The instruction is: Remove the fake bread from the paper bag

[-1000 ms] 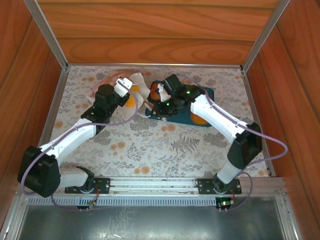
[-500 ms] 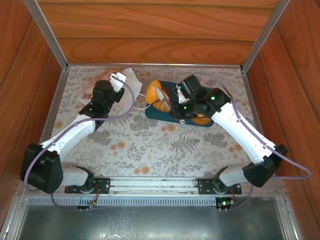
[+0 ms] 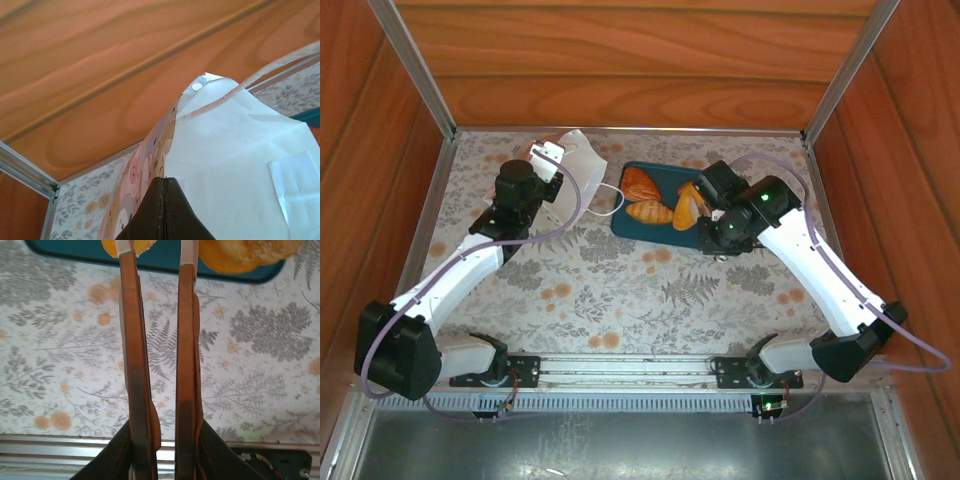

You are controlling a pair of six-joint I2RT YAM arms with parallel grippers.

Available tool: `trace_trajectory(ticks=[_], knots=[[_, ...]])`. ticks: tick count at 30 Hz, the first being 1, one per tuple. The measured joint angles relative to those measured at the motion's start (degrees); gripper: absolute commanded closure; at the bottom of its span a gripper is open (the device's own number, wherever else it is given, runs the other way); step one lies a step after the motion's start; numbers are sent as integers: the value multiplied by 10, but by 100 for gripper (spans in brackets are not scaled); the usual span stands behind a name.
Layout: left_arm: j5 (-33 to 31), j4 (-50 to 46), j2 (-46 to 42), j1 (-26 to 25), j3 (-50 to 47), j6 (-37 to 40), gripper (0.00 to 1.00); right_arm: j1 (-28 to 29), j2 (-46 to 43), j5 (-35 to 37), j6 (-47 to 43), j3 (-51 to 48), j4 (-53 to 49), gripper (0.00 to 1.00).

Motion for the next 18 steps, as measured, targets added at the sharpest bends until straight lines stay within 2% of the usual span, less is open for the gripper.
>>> trace_trajectory(ticks=[12,18], knots=[[9,0,-12,0,0,-2,100,-33,86,1,-36,-9,11,100],[9,0,-12,0,0,-2,100,-39,139,8,-66,18,13,100]])
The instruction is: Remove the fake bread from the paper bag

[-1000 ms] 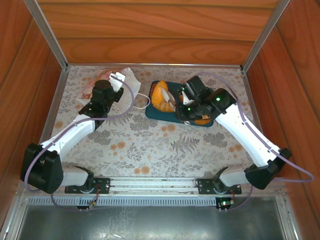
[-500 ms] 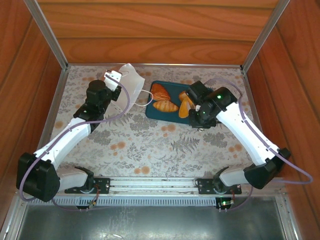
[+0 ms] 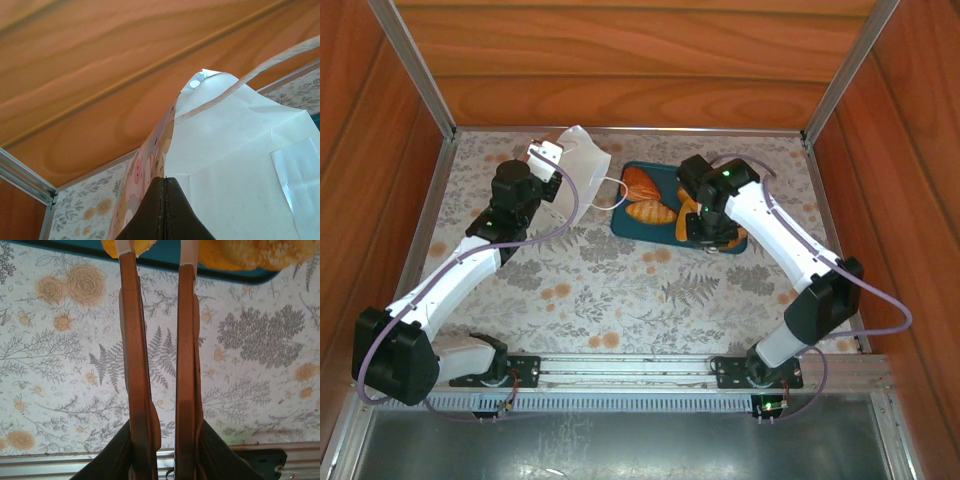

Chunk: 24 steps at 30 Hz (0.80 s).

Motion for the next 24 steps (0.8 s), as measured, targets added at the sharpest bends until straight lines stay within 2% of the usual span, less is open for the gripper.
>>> trace_trajectory(ticks=[9,15,24], knots=[[0,0,0,0,0,0,100,-7,58,37,-34,54,-19,100],[0,0,-1,0,0,0,100,-8,83,48,-45,56,-31,99],[0,0,-4,0,-1,0,100,-8,95,45,-56,57,-34,89]])
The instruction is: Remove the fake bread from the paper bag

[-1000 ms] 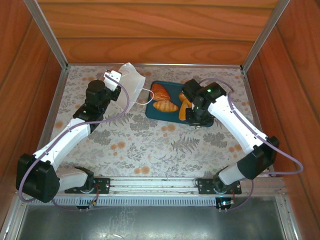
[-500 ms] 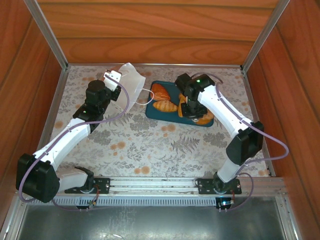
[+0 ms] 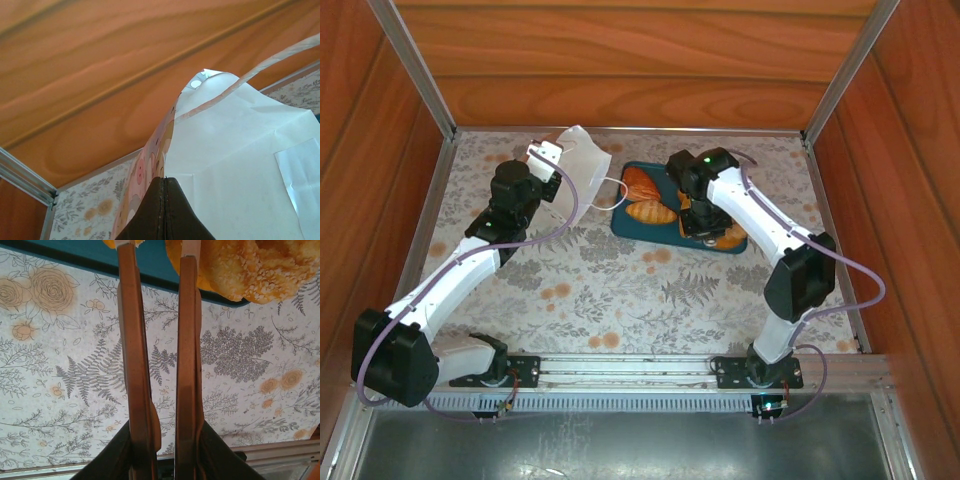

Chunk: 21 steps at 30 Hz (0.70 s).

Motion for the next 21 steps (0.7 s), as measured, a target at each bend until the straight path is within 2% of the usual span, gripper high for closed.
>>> trace_trajectory(ticks=[4,12,21], knots=[[0,0,0,0,0,0,100,0,17,-3,-7,4,1,84],[0,0,-1,2,0,0,100,-4,34,-20,-25,42,-5,81],[1,0,-1,4,0,0,100,-3,34,-36,-39,48,-4,65]])
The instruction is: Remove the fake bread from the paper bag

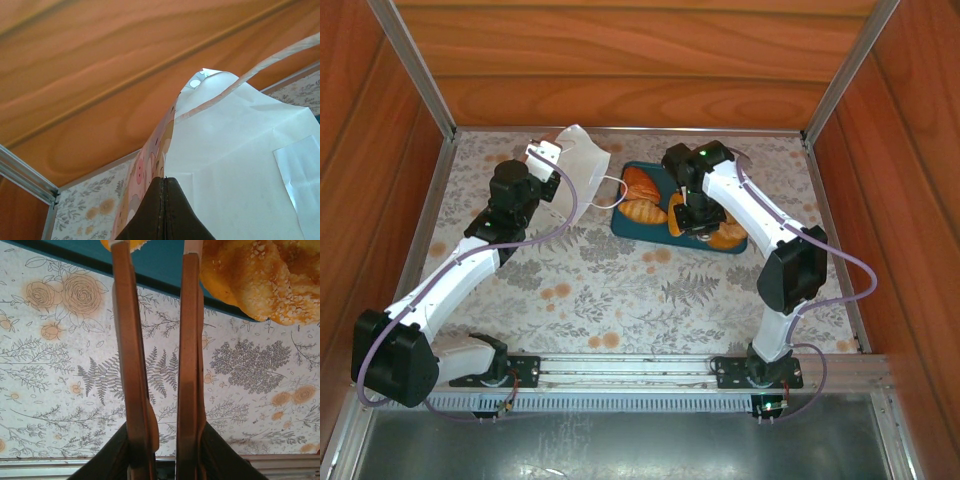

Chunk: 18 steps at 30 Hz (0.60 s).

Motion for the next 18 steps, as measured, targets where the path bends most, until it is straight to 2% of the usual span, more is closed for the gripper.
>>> trace_trajectory(ticks=[6,18], knots=[[7,0,0,0,0,0,100,0,0,1,2,0,-1,59],[12,0,-1,0,0,0,100,0,-19,3,13,18,-7,62]])
